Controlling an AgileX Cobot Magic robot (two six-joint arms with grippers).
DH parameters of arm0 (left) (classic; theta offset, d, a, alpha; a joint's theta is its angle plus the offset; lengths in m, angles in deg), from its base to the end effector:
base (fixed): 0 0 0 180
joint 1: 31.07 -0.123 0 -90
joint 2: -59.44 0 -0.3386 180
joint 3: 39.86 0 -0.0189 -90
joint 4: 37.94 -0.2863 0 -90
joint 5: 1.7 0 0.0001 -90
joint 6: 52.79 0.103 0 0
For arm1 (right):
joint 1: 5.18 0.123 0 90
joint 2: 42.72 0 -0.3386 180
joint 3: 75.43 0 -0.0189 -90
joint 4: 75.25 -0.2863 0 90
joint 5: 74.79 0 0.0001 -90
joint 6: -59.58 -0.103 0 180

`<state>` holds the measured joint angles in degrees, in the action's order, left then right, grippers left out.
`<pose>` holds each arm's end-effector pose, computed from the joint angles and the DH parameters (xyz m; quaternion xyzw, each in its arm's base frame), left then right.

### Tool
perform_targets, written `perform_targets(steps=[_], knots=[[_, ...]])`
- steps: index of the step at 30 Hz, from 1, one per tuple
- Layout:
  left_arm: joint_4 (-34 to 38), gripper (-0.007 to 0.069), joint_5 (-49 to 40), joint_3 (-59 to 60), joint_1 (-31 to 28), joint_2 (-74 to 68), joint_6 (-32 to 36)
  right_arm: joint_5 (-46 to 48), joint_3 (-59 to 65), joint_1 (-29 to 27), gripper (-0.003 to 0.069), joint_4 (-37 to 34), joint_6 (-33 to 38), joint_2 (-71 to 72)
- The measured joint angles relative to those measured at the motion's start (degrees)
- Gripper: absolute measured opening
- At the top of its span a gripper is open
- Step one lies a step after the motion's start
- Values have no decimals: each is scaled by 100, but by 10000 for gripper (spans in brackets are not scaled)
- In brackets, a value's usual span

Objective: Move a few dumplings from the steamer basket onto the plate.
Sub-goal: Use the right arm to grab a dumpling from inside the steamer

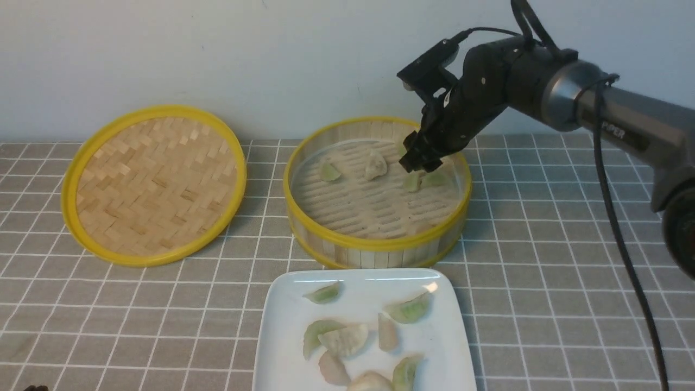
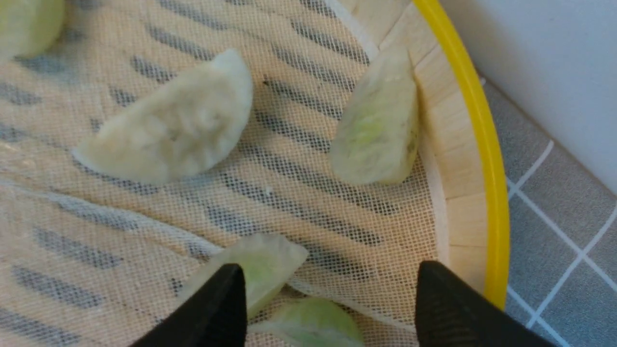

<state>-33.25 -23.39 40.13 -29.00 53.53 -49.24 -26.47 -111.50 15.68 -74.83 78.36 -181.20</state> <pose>0.0454 -0.0048 0.1661 0.0178 0.8063 -0.0270 0.5906 0.5492 0.2087 0.2145 -0.3296 0.9097 0.0013 0.2527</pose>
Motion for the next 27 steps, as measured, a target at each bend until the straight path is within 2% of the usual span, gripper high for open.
perform_targets(steps=[4,11,20,27], knots=[[0,-5,0,0,0,0,0,21,-6,0,479,385,0,-177],[0,-5,0,0,0,0,0,69,-66,0,478,347,-155,-256],[0,-5,0,0,0,0,0,1218,-134,39,365,106,-489,-261],[-6,-5,0,0,0,0,0,1767,-304,39,332,-4,-549,-261]])
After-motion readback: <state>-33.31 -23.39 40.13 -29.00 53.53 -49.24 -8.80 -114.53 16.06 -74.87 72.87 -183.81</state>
